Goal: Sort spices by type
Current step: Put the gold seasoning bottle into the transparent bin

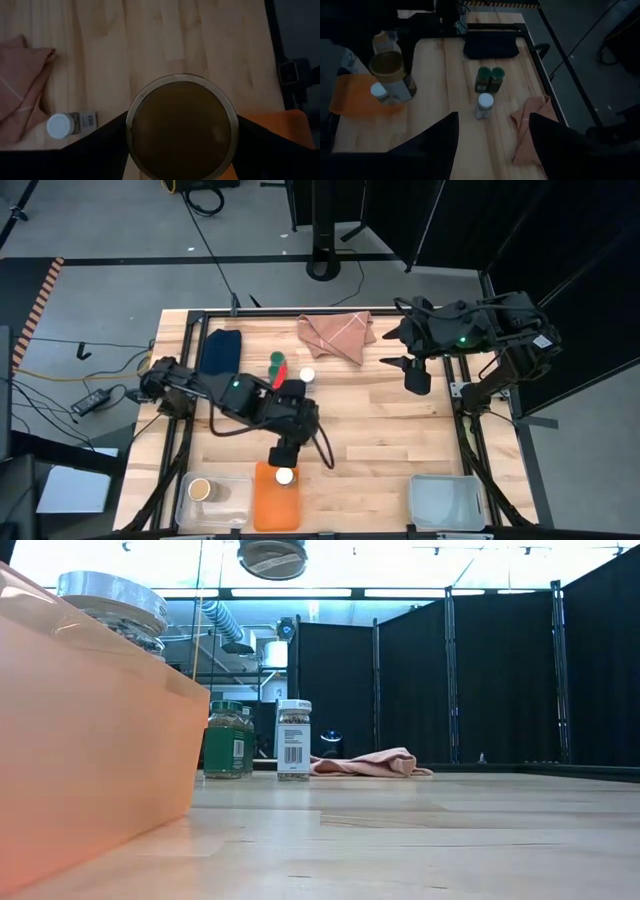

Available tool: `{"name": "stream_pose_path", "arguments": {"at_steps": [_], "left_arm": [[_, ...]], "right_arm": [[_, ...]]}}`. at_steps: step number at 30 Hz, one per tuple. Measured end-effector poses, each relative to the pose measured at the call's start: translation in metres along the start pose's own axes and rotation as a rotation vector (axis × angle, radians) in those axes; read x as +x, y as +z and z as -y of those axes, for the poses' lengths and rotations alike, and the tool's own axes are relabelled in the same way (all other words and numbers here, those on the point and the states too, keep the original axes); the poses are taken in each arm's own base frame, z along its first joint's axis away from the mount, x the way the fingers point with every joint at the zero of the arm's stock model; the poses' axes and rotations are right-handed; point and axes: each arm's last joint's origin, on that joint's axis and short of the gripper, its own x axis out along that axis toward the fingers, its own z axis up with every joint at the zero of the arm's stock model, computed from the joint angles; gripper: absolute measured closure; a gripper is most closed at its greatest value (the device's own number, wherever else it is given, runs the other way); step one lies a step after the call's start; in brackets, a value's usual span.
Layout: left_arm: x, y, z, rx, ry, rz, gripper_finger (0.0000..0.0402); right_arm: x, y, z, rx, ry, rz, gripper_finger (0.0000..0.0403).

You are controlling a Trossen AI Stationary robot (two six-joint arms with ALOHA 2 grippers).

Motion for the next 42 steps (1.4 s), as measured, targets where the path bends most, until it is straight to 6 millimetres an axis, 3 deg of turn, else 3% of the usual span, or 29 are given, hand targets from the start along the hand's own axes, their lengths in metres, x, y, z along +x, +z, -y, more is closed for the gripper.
{"name": "stream_pose_path", "arguments": {"at_steps": [23,33,42], "left_arm": [[-0.026,-0.034,0.056,-0.088,0.093,-0.050,0.0131],[-0.046,-0.049,0.073,-0.167,0.113,-0.002,0.0131],[-0.050,-0.054,0.081,-0.179,0.102,0.007,0.0131]], "right_arm": [[0.000,0.006,-0.001,0.023,0.008,0.059,0.0162],[0.000,0.009,-0.001,0.034,0.012,0.090,0.0162],[0.007,0.010,-0.004,0.033,0.009,0.092,0.0159]]}}
